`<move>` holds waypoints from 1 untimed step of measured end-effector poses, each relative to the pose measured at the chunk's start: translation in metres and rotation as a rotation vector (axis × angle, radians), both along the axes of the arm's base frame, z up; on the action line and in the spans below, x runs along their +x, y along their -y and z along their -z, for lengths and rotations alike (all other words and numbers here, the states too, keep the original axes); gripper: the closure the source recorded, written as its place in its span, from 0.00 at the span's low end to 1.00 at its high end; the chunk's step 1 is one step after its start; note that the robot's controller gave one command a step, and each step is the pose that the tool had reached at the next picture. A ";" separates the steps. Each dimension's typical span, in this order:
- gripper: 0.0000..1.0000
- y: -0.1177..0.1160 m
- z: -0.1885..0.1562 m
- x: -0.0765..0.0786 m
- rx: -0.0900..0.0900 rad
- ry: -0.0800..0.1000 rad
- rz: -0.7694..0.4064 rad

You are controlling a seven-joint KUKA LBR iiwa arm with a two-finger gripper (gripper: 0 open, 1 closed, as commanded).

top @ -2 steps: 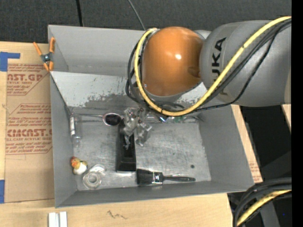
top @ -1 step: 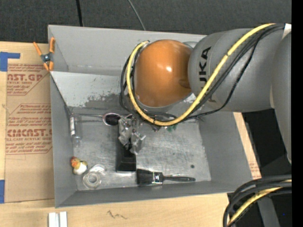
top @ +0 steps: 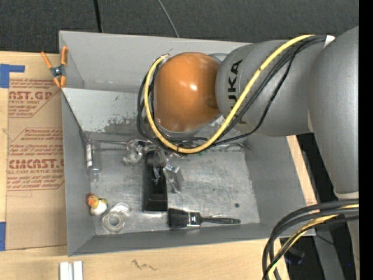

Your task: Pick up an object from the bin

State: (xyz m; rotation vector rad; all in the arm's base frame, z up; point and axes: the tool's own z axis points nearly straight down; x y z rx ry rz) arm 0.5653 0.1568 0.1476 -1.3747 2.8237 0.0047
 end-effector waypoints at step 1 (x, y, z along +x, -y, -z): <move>0.00 0.000 -0.002 0.000 0.000 0.002 0.000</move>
Offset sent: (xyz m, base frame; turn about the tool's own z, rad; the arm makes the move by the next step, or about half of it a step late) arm -0.0281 -0.0454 -0.0765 -0.5618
